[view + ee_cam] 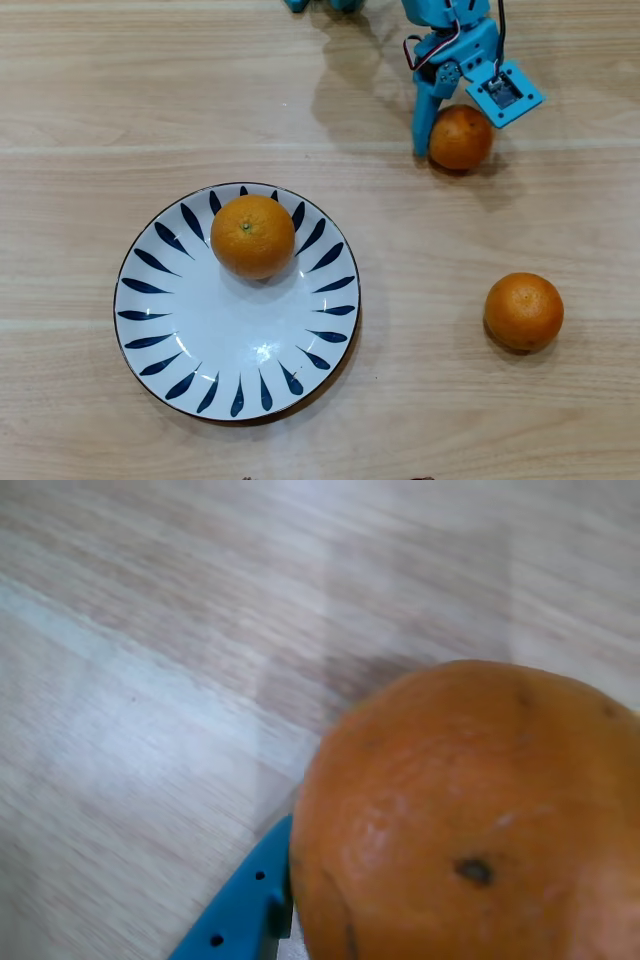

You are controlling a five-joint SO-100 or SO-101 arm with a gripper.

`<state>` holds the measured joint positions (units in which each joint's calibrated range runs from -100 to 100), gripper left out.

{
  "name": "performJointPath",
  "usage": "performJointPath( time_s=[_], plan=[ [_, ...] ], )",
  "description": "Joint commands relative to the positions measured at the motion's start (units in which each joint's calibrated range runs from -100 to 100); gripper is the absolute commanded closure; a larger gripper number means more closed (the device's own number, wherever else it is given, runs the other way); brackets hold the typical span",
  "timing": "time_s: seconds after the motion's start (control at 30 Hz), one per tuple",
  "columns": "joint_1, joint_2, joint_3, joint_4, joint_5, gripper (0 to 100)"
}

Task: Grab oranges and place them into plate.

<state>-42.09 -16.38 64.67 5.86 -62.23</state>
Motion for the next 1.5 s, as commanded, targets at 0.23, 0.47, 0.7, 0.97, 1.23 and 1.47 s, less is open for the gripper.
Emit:
performJointPath(
  time_s=[0.23,0.47,0.7,0.97,1.23,1.47],
  plan=[
    [-0.17,-0.78,-2.61,-1.09,0.08,81],
    [4.99,-9.07,-4.15,-0.66,4.99,81],
    [10.88,-17.69,-3.52,-0.14,6.40,81],
    [17.73,-21.49,-18.82,27.88,8.81,81],
    [28.70,-17.77,-45.62,47.30,17.02,81],
    [37.65,-0.95,-68.70,54.18,21.51,81]
  ],
)
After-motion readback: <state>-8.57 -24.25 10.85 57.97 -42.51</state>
